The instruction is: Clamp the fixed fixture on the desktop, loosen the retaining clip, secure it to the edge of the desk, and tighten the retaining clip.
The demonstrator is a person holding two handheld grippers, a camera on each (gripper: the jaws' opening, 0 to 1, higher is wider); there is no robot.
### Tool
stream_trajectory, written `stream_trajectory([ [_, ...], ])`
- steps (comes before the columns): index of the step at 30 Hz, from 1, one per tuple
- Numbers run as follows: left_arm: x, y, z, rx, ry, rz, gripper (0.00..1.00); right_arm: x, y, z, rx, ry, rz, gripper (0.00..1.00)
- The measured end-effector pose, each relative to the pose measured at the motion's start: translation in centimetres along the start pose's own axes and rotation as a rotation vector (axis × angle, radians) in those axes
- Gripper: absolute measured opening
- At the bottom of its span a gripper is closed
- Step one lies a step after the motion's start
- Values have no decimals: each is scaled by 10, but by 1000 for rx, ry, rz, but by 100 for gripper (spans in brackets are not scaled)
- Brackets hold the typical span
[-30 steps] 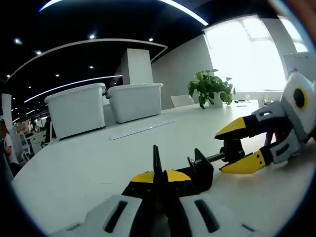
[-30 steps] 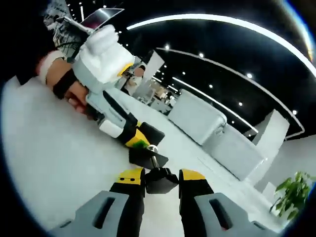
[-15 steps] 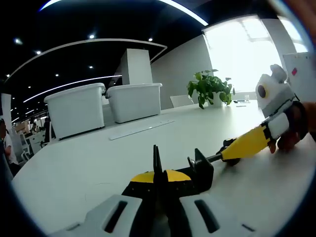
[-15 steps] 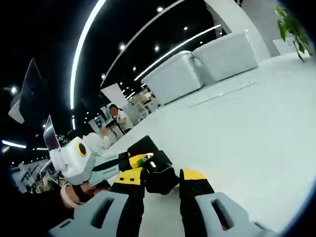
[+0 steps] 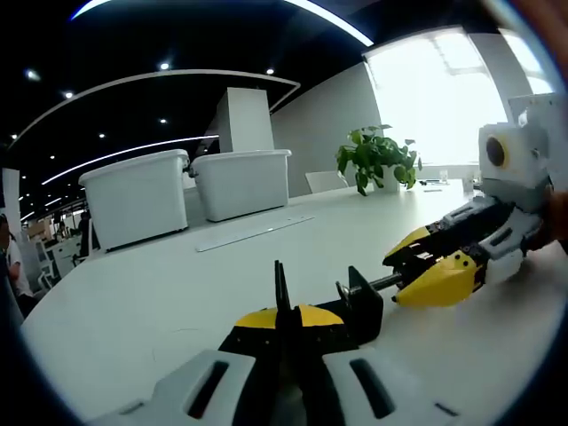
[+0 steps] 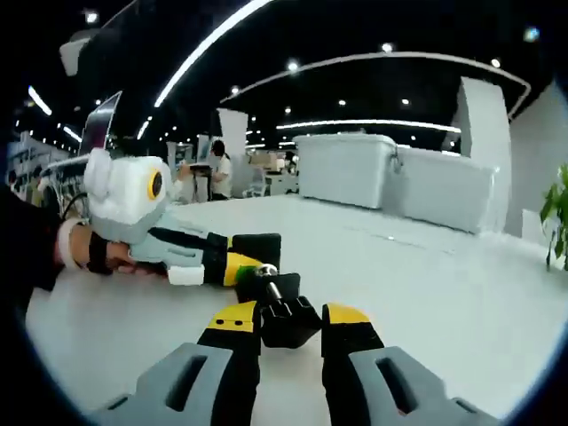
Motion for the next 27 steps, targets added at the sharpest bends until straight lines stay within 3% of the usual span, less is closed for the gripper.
stream_trajectory([
  [3, -2, 1, 0, 0, 0, 0, 5, -3, -4, 1, 85, -5, -9, 24],
  [9, -2, 1, 0, -1, 0, -2, 6, 1, 7, -1, 357, -12, -34, 25],
  [16, -2, 1, 0, -4, 1, -5, 6, 1, 7, -2, 375, -24, -27, 25],
  [18, -1, 1, 0, -5, 1, -6, 6, 1, 6, -2, 307, -6, -43, 27],
  [19, -2, 1, 0, -3, 2, -4, 5, -5, -1, 2, 186, -9, -34, 32],
  [21, 0, 0, 0, -4, 0, 0, 5, -4, -3, 0, 24, 13, -2, 40],
  [24, 0, -1, 0, -4, 0, 2, 5, -7, -17, -1, -190, 5, 61, 40],
  [25, -1, -1, -1, -4, 0, 2, 5, 1, 0, -8, -272, 0, 78, 40],
  [27, -2, 0, 0, -5, 0, 5, 5, 1, -7, -7, -410, -4, 97, 39],
])
Point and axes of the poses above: the point that each gripper's makers call its tool centre point, and the gripper's own axes: x roughly backward along the fingers, y roughly to its left, z roughly out of its underside, the point moved 9 cm from there along x, roughly backward along the fingers, and after that the axes turned 15 degrees about -y, right-handed, at the moved point
